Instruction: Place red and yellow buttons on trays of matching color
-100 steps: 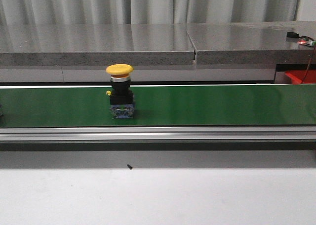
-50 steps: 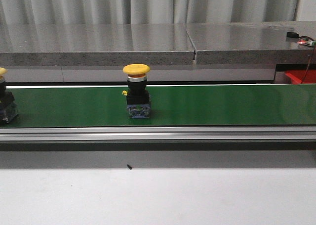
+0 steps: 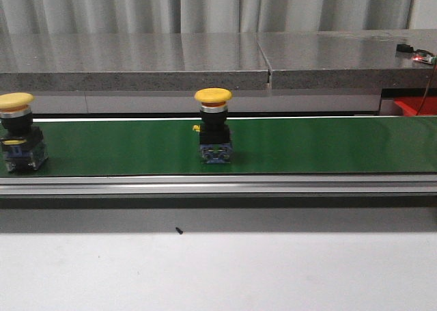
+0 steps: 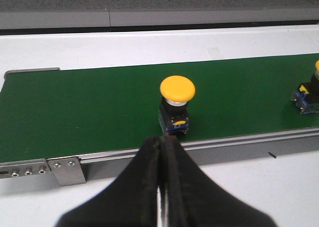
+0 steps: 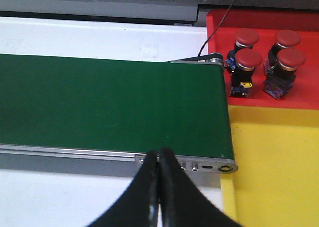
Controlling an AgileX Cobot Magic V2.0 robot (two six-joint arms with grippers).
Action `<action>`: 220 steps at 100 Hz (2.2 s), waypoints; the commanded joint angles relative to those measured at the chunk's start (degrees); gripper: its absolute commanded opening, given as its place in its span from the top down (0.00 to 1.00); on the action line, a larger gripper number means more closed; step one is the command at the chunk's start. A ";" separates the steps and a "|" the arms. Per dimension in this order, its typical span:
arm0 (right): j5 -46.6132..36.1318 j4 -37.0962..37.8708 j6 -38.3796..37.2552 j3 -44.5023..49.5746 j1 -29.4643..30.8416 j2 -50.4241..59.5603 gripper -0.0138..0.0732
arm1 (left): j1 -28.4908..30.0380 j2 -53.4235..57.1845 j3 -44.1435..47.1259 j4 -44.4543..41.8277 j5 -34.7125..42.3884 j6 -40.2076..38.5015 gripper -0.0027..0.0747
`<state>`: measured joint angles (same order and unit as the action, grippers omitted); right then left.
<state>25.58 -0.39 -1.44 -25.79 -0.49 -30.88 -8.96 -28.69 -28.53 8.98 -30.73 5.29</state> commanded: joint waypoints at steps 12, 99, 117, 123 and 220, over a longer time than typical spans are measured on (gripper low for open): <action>-2.28 -1.32 0.21 -1.96 -0.06 -1.20 0.92 | -0.38 -0.12 -1.52 0.33 3.77 -0.46 0.99; 15.97 -1.77 1.99 -28.25 -9.44 -30.20 0.82 | -0.38 -0.12 -1.52 0.33 3.77 -0.46 0.99; 22.41 -2.20 1.99 -36.28 -12.81 -37.29 0.42 | -0.38 -0.12 -1.52 0.33 3.77 -0.46 0.99; 23.71 -3.04 1.99 -38.36 -13.30 -39.50 0.27 | -0.38 -0.12 -1.52 0.33 3.77 -0.46 0.99; 26.46 -18.38 16.60 -51.91 -13.29 -63.67 0.19 | -0.38 -0.12 -1.52 0.33 3.77 -0.46 0.99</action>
<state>53.79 -16.82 13.73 -75.77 -13.79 -96.52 -8.96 -28.69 -28.53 8.98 -30.73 5.26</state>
